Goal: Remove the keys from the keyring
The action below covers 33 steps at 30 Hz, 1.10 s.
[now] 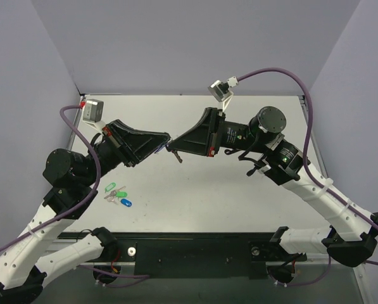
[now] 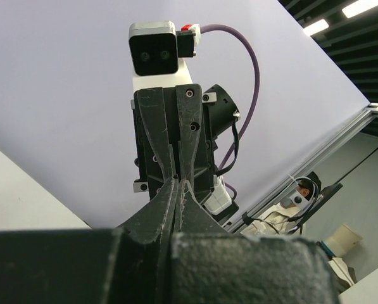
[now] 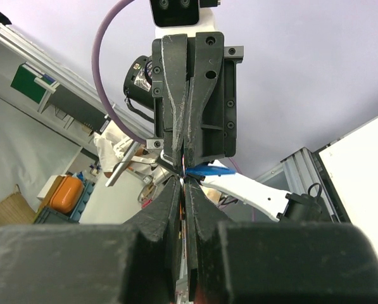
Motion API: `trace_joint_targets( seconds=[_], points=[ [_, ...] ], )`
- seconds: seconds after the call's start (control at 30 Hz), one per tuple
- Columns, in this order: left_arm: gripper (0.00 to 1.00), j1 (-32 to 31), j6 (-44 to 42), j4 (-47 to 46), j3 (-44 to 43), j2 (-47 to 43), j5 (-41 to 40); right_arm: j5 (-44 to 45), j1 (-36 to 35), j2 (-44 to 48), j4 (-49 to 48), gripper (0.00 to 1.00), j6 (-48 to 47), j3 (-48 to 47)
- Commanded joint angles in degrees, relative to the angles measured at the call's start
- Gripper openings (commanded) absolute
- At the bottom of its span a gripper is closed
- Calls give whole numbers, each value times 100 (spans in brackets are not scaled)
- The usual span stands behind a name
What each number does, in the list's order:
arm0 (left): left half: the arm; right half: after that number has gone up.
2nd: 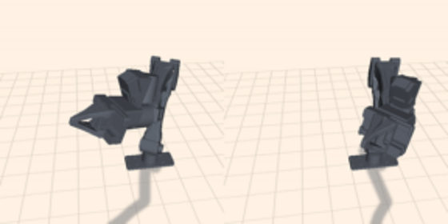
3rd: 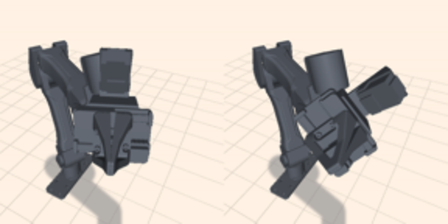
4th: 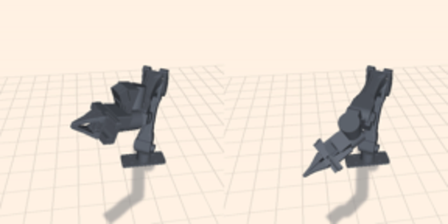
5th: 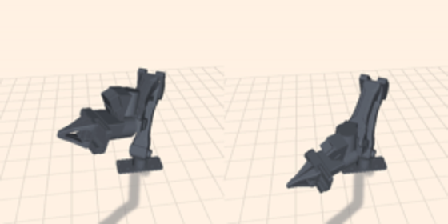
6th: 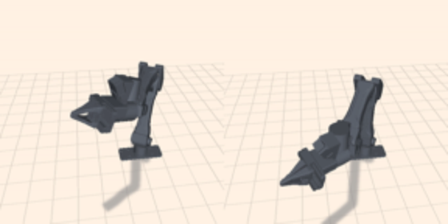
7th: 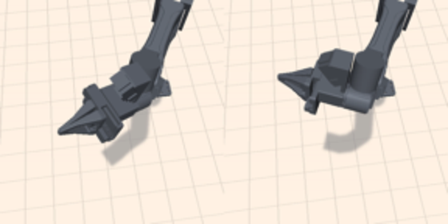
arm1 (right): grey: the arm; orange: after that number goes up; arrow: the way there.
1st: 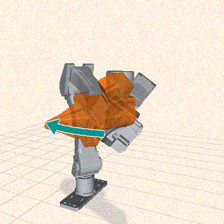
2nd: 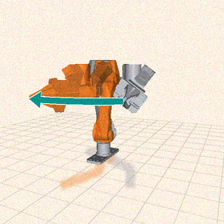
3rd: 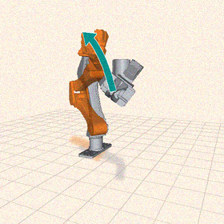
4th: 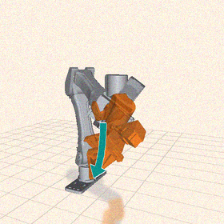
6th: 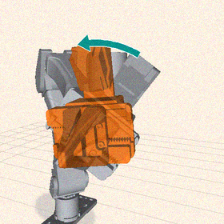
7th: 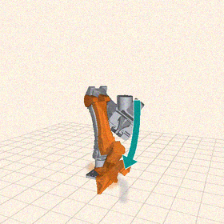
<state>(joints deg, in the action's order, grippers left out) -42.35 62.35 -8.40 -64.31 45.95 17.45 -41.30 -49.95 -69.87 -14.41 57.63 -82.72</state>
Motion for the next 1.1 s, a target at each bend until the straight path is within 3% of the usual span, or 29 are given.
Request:
trace_joint_targets(
  seconds=[0.0,0.43,1.07],
  points=[
    [0,-19,-179,49,-300,194,574,69,-6,-10,-501,0,-15,-175],
    [0,-19,-838,1349,-1250,713,1480,25,-23,43,-545,0,38,-43],
    [0,-19,-1260,2062,-1804,1082,2016,-185,-32,96,-404,0,12,72]
  ],
)
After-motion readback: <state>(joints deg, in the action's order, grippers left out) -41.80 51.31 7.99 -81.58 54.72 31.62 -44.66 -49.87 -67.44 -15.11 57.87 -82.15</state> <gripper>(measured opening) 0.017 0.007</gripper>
